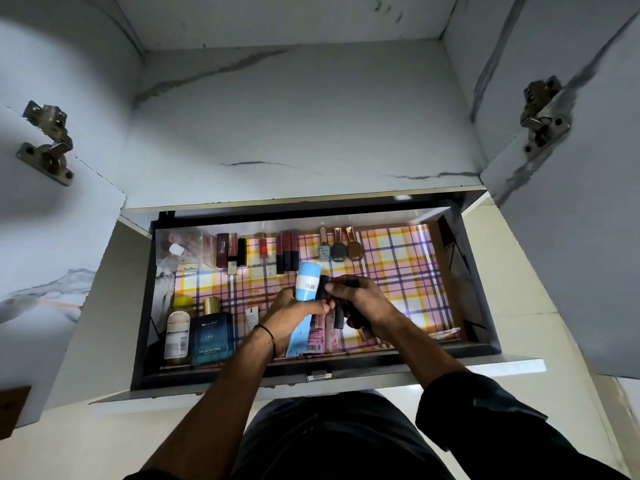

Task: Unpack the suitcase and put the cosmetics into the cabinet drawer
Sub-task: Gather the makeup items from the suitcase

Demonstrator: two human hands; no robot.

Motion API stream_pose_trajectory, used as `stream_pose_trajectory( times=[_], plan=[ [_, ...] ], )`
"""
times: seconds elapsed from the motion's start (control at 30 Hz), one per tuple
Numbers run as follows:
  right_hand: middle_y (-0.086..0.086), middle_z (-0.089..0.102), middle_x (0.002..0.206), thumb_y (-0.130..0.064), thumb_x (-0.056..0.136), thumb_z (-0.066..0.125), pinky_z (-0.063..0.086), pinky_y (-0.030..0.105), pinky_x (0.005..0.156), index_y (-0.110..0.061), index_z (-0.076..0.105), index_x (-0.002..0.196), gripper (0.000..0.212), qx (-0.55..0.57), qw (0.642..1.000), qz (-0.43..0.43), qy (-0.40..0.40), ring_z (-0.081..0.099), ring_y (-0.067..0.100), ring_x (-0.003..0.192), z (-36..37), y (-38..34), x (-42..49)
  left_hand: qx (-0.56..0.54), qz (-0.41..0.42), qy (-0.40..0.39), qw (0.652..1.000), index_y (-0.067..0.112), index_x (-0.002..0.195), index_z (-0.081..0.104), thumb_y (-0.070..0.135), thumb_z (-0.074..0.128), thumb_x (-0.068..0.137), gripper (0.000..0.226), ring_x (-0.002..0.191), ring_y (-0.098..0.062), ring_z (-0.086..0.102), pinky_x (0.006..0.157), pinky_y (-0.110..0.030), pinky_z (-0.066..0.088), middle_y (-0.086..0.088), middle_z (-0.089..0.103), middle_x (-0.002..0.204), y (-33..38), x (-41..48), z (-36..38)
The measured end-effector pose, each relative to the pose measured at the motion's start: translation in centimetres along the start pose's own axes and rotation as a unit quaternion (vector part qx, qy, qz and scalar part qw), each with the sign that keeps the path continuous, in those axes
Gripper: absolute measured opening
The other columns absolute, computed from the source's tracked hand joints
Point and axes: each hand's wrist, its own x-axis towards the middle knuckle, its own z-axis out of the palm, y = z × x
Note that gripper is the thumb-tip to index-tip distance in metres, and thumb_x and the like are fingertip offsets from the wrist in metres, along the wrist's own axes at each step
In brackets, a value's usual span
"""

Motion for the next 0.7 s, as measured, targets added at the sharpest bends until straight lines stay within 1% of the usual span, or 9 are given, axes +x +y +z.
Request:
stream_pose_trajectory(
  times=[0.1, 0.17, 0.23, 0.33, 0.4, 0.5, 0.57, 0.6, 0.7],
  plan=[
    [0.001, 0.064, 0.063, -0.028, 0.093, 0.069, 0.041, 0.026, 0.045, -0.002, 0.068, 0.108, 0.03, -0.004, 1.0, 0.002, -0.015, 0.053, 0.012, 0.047, -0.2, -0.1, 0.2, 0.047, 0.011, 0.0, 0.999, 0.012, 0.095, 0.064, 0.023, 0.08, 0.075, 0.028, 0.09, -0.035, 0.069, 0.088, -0.048, 0.053, -0.017, 0.072, 0.091, -0.1, 0.2, 0.2],
    [0.008, 0.071, 0.076, -0.027, 0.091, 0.071, 0.052, 0.038, 0.063, -0.007, 0.071, 0.102, 0.023, -0.026, 1.0, -0.002, -0.017, 0.065, 0.021, 0.064, -0.6, 0.0, 0.4, 0.063, 0.015, -0.003, 0.998, 0.012, 0.093, 0.062, 0.02, 0.079, 0.077, 0.024, 0.087, -0.032, 0.067, 0.086, -0.043, 0.053, -0.015, 0.07, 0.087, 0.2, 0.0, 0.2],
    [0.008, 0.072, 0.078, -0.024, 0.091, 0.069, 0.052, 0.043, 0.074, -0.011, 0.071, 0.092, 0.012, -0.049, 0.999, -0.007, -0.017, 0.068, 0.024, 0.073, -1.3, 0.1, 0.6, 0.069, 0.017, -0.023, 0.997, 0.009, 0.097, 0.063, 0.02, 0.079, 0.078, 0.027, 0.085, -0.03, 0.066, 0.081, -0.041, 0.052, -0.014, 0.07, 0.086, 0.3, 0.0, 0.3],
    [0.004, 0.072, 0.078, -0.023, 0.093, 0.067, 0.053, 0.035, 0.067, -0.013, 0.07, 0.093, 0.011, -0.044, 0.998, -0.011, -0.034, 0.069, 0.023, 0.075, -2.1, -0.3, 0.4, 0.048, 0.011, -0.049, 0.998, 0.006, 0.102, 0.064, 0.017, 0.079, 0.078, 0.03, 0.077, -0.021, 0.066, 0.07, -0.031, 0.051, -0.009, 0.07, 0.081, 0.7, -0.1, 0.8],
    [0.007, 0.073, 0.081, -0.027, 0.091, 0.07, 0.054, 0.033, 0.066, -0.01, 0.07, 0.097, 0.018, -0.044, 0.998, -0.006, -0.047, 0.07, 0.026, 0.076, -2.6, -0.5, 0.3, 0.038, 0.004, -0.059, 0.998, 0.009, 0.096, 0.064, 0.01, 0.075, 0.081, 0.019, 0.068, -0.013, 0.067, 0.063, -0.024, 0.051, -0.001, 0.071, 0.072, 0.9, -0.1, 1.3],
    [0.021, 0.072, 0.091, -0.04, 0.079, 0.079, 0.055, 0.051, 0.085, -0.006, 0.073, 0.104, 0.043, -0.027, 0.997, 0.002, -0.066, 0.067, 0.044, 0.086, -3.0, -0.2, 0.2, 0.052, -0.004, -0.065, 0.997, 0.014, 0.091, 0.062, 0.008, 0.073, 0.083, 0.015, 0.072, -0.016, 0.065, 0.068, -0.028, 0.049, -0.003, 0.071, 0.074, 1.2, 0.0, 1.9],
    [0.017, 0.07, 0.084, -0.037, 0.08, 0.079, 0.055, 0.051, 0.082, -0.004, 0.073, 0.103, 0.04, -0.012, 0.998, 0.008, -0.065, 0.067, 0.037, 0.079, -3.5, 0.0, 0.2, 0.058, -0.012, -0.071, 0.996, 0.01, 0.098, 0.064, 0.011, 0.075, 0.081, 0.02, 0.081, -0.025, 0.067, 0.074, -0.036, 0.052, -0.013, 0.073, 0.087, 1.2, 0.2, 2.2],
    [0.013, 0.07, 0.079, -0.031, 0.084, 0.077, 0.056, 0.046, 0.077, -0.004, 0.073, 0.099, 0.032, -0.01, 0.998, 0.007, -0.054, 0.068, 0.031, 0.075, -3.7, 0.0, 0.2, 0.055, -0.013, -0.072, 0.996, 0.008, 0.102, 0.064, 0.013, 0.076, 0.081, 0.025, 0.083, -0.028, 0.067, 0.076, -0.038, 0.053, -0.017, 0.073, 0.091, 1.2, 0.4, 2.4],
    [0.005, 0.069, 0.071, -0.021, 0.088, 0.072, 0.052, 0.031, 0.064, -0.006, 0.073, 0.093, 0.016, -0.006, 0.999, 0.0, 0.034, 0.065, 0.019, 0.067, -4.7, -0.2, 0.3, -0.001, -0.013, -0.045, 0.999, 0.005, 0.105, 0.059, 0.015, 0.071, 0.087, 0.023, 0.077, -0.026, 0.064, 0.067, -0.035, 0.057, -0.017, 0.066, 0.088, 1.0, 1.0, 3.2]
  ],
)
